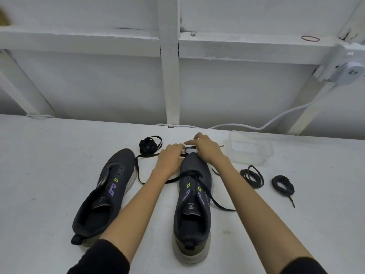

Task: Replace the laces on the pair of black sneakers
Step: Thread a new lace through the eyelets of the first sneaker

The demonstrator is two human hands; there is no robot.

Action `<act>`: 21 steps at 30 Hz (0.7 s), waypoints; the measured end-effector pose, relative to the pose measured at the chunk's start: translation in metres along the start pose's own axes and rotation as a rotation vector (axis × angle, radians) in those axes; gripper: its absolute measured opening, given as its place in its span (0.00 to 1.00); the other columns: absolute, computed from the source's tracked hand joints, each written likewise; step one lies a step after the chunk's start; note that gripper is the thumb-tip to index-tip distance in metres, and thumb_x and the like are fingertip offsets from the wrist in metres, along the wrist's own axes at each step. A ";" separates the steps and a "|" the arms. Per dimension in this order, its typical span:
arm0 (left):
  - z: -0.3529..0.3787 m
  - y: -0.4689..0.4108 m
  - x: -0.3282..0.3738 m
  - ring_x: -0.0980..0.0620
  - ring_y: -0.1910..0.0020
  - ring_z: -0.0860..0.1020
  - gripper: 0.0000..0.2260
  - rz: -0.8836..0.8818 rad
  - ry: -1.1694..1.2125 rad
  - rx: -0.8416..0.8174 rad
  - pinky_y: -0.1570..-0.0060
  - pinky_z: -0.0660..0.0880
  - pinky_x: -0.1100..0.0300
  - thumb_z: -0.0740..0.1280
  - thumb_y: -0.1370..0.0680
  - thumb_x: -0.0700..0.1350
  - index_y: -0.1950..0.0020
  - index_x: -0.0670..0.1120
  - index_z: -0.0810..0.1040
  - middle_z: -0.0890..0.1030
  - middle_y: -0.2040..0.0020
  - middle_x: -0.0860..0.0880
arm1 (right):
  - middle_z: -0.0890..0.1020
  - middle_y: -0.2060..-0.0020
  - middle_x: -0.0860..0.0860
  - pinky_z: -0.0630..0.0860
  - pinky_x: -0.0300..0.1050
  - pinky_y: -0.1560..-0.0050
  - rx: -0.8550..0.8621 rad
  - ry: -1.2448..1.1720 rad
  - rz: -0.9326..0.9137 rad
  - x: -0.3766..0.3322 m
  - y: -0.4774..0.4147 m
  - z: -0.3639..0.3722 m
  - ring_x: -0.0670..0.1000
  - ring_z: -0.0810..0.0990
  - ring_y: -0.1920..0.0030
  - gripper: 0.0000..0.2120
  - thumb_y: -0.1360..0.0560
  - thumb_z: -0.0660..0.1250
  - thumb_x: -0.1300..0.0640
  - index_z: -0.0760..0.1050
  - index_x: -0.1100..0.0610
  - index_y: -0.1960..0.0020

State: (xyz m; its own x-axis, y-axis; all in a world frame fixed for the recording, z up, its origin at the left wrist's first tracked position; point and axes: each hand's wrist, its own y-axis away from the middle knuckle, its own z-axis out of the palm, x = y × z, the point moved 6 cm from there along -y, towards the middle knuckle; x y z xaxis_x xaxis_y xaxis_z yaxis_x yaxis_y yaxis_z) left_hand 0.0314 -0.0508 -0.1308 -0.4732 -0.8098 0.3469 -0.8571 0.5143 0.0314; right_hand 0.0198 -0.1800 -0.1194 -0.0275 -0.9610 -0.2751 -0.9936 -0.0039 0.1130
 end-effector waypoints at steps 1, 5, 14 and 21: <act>0.001 0.001 -0.003 0.45 0.40 0.73 0.14 0.014 -0.035 0.016 0.45 0.71 0.50 0.64 0.20 0.46 0.35 0.47 0.74 0.77 0.41 0.47 | 0.71 0.37 0.54 0.70 0.51 0.49 -0.003 0.006 0.019 0.005 -0.002 0.004 0.56 0.69 0.36 0.27 0.22 0.57 0.67 0.71 0.46 0.28; -0.002 0.010 -0.022 0.45 0.50 0.78 0.06 -0.057 0.040 0.082 0.53 0.73 0.53 0.64 0.21 0.43 0.49 0.44 0.79 0.81 0.51 0.47 | 0.76 0.43 0.54 0.69 0.46 0.54 0.087 -0.022 0.098 0.028 -0.004 -0.001 0.56 0.73 0.40 0.16 0.23 0.61 0.65 0.79 0.53 0.40; -0.017 0.023 -0.031 0.46 0.44 0.71 0.24 -0.097 -0.250 0.220 0.56 0.66 0.56 0.61 0.29 0.29 0.35 0.46 0.70 0.70 0.35 0.46 | 0.77 0.66 0.55 0.69 0.45 0.65 0.474 -0.353 0.290 0.048 0.016 -0.064 0.59 0.76 0.61 0.08 0.29 0.62 0.66 0.78 0.62 0.52; 0.013 0.008 -0.006 0.48 0.28 0.66 0.21 0.307 -0.077 -0.007 0.36 0.63 0.53 0.58 0.20 0.36 0.28 0.48 0.70 0.69 0.27 0.50 | 0.71 0.62 0.54 0.64 0.44 0.62 0.097 0.086 0.365 0.041 0.021 -0.041 0.59 0.72 0.56 0.05 0.28 0.60 0.68 0.66 0.60 0.59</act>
State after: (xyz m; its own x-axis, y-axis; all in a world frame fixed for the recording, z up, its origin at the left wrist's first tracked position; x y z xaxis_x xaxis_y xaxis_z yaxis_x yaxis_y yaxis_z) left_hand 0.0244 -0.0458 -0.1447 -0.7242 -0.6350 0.2690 -0.6702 0.7399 -0.0577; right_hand 0.0026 -0.2312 -0.0891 -0.3759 -0.9141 -0.1518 -0.9260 0.3648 0.0968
